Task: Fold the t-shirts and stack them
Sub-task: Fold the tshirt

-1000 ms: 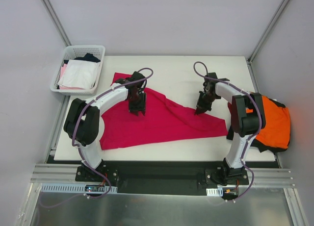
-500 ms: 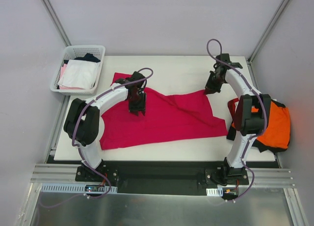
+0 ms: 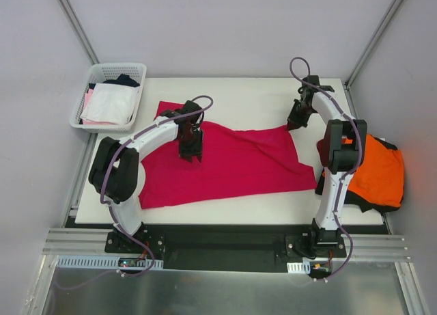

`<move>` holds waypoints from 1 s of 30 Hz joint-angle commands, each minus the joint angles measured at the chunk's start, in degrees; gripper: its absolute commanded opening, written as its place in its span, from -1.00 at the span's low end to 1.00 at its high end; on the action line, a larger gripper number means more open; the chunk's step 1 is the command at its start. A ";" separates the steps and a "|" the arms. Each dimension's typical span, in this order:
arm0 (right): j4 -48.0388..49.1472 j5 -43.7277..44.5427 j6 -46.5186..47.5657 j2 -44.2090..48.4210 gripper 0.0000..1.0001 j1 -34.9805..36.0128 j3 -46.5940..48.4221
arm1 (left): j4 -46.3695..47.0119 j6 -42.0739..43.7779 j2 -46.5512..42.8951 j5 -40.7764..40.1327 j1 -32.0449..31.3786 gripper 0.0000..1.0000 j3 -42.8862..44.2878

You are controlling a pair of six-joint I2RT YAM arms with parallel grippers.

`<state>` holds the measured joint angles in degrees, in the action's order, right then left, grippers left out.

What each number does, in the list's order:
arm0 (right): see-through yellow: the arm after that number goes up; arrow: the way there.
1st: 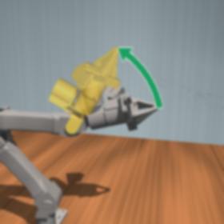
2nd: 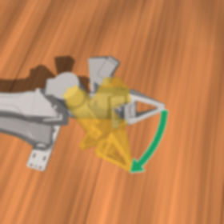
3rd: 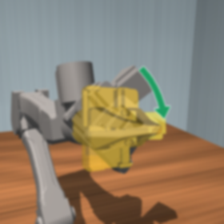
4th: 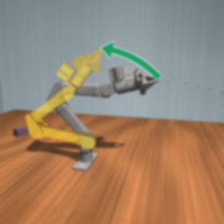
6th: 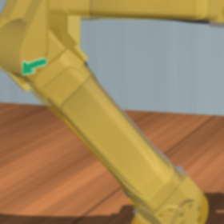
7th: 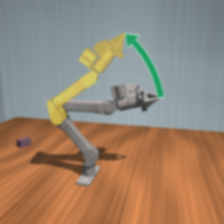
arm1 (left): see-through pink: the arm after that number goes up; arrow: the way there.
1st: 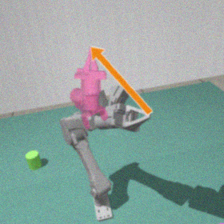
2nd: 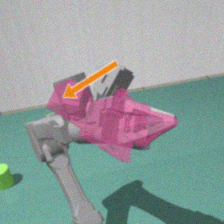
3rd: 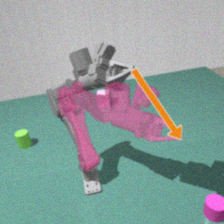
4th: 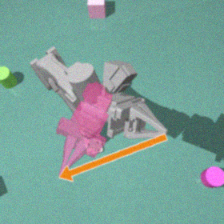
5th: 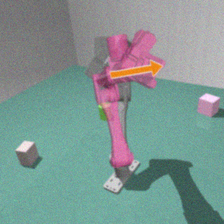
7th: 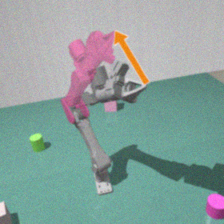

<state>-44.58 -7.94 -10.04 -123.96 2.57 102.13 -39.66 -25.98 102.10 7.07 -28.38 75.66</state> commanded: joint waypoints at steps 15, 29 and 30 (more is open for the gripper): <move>6.52 0.48 -4.02 -4.35 -0.98 -2.48 10.81 | -1.12 1.19 -4.01 -0.39 0.34 -0.22 -3.85; 11.44 -0.31 -6.04 -8.66 -0.98 -3.80 10.64 | -0.95 0.32 -12.36 -4.67 0.08 -0.21 -8.86; 11.36 -0.66 -6.30 -8.93 -0.98 -3.97 10.64 | -1.03 0.05 -12.54 -6.18 0.69 -0.21 -8.51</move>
<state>-34.94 -7.53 -14.57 -132.11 0.01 111.57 -39.81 -25.93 93.17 6.33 -28.40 67.16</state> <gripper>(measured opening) 0.025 0.390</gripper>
